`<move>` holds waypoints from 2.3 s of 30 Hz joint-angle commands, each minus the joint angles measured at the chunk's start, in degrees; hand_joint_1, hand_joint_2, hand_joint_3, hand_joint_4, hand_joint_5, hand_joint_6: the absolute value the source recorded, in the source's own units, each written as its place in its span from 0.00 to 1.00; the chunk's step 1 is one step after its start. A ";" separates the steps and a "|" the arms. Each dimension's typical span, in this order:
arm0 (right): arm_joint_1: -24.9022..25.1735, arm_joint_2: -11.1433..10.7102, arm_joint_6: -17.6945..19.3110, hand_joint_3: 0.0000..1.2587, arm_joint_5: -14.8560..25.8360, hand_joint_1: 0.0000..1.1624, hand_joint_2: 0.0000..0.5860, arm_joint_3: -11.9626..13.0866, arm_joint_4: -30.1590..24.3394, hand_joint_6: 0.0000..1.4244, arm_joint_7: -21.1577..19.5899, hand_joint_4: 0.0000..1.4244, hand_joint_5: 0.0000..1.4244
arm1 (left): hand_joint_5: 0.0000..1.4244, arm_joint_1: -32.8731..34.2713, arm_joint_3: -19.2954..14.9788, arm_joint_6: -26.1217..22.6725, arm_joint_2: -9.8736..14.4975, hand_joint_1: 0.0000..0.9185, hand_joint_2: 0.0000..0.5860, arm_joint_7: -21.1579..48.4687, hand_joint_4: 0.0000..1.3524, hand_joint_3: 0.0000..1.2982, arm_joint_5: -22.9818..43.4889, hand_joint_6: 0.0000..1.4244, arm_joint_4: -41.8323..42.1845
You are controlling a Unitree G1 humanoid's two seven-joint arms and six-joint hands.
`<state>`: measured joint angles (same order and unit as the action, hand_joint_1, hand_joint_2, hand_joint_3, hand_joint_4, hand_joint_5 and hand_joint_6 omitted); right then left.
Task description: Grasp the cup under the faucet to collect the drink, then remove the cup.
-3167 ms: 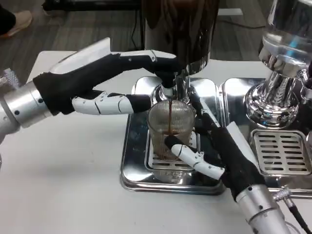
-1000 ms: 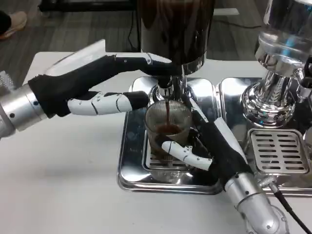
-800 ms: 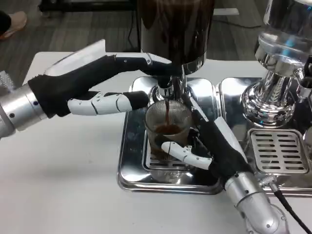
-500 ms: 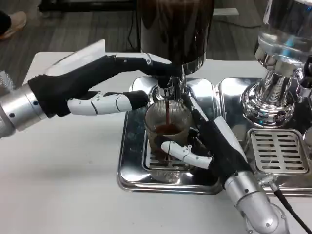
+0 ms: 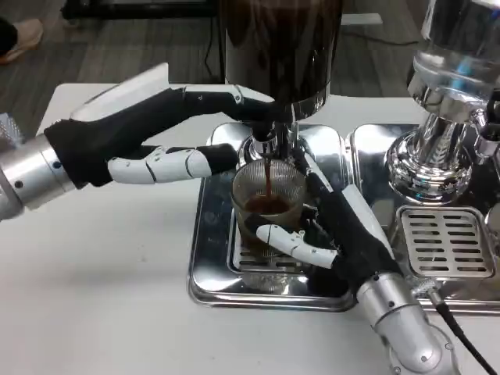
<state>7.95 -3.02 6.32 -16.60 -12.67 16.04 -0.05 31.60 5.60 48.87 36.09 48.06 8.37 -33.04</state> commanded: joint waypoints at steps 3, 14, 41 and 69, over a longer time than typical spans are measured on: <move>-0.59 0.39 -1.06 0.00 -0.49 0.54 0.30 -0.14 0.97 0.23 -1.39 0.00 0.10 | 0.21 -2.01 1.96 -0.87 1.48 0.00 0.31 3.16 0.21 0.22 -2.87 0.18 -0.80; -2.18 1.47 1.58 0.06 -2.55 0.57 0.31 -0.34 0.64 0.30 -7.19 0.16 0.22 | 0.20 -2.60 1.50 -0.61 1.87 0.00 0.18 2.39 0.16 0.17 -3.28 0.18 -1.06; -3.92 1.50 6.42 0.21 -4.44 0.58 0.33 -0.69 1.59 0.41 -13.65 0.30 0.37 | 0.13 -5.07 -5.21 -1.52 1.31 0.00 0.16 -6.73 0.02 0.05 -4.00 0.19 -3.01; -8.46 1.15 9.01 0.26 -6.24 0.58 0.33 1.55 -4.42 0.47 -19.09 0.35 0.43 | 0.13 -9.00 -4.09 -2.90 -1.50 0.00 0.18 -5.67 0.03 0.06 -4.72 0.19 -5.91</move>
<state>0.41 -1.52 13.97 -22.74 -11.98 15.05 -18.07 24.09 0.94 46.50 35.04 41.58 3.75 -39.69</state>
